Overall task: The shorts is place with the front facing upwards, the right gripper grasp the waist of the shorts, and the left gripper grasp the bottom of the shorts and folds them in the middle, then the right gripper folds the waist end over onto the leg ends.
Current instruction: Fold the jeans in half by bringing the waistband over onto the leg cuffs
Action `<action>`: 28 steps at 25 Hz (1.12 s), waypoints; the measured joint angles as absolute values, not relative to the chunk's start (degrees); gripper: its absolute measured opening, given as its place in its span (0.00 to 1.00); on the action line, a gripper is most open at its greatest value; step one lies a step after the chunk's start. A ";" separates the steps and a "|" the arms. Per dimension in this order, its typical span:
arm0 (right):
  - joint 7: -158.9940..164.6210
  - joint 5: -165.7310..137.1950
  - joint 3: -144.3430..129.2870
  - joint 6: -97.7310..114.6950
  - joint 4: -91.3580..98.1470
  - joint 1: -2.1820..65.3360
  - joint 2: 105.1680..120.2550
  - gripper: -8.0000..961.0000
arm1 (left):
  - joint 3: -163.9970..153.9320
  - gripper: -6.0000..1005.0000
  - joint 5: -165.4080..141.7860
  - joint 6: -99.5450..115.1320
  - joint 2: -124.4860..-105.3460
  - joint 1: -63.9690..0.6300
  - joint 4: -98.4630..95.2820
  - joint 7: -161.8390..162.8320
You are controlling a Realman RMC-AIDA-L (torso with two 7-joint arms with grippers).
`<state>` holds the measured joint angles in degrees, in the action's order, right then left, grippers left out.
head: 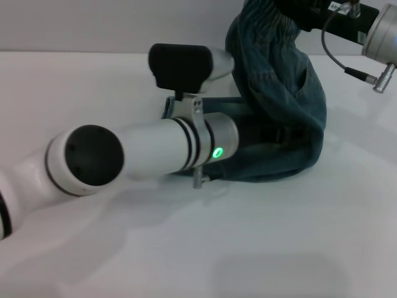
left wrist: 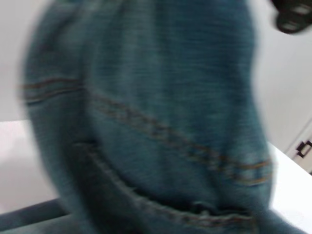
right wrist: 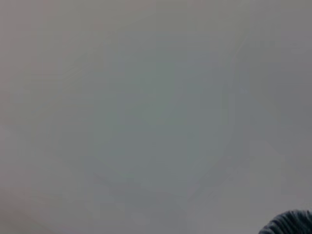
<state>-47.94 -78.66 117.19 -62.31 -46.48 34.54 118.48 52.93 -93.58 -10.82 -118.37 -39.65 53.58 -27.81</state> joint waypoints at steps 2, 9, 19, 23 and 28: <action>-47.98 -78.64 117.34 -62.21 -46.50 34.28 118.45 0.01 | 54.34 0.84 -94.21 -12.19 -118.16 -38.36 54.30 -28.45; -48.14 -78.52 117.90 -61.85 -46.57 33.80 118.40 0.01 | 59.35 0.84 -97.21 -16.73 -118.17 -33.30 58.41 -31.30; -48.57 -78.48 119.38 -61.65 -45.79 32.69 118.46 0.01 | 63.35 0.84 -103.36 -19.16 -118.15 -28.07 62.27 -31.12; -48.61 -78.48 119.45 -61.65 -45.73 32.58 118.48 0.01 | 65.25 0.84 -105.73 -19.82 -118.09 -27.60 62.52 -31.37; -48.84 -78.71 119.37 -61.67 -44.92 32.80 118.48 0.01 | 68.36 0.84 -110.42 -12.19 -118.17 -25.46 61.73 -31.39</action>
<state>-48.84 -78.71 119.37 -61.67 -44.92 32.80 118.48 68.36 -110.42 -12.19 -118.17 -25.46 61.73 -31.39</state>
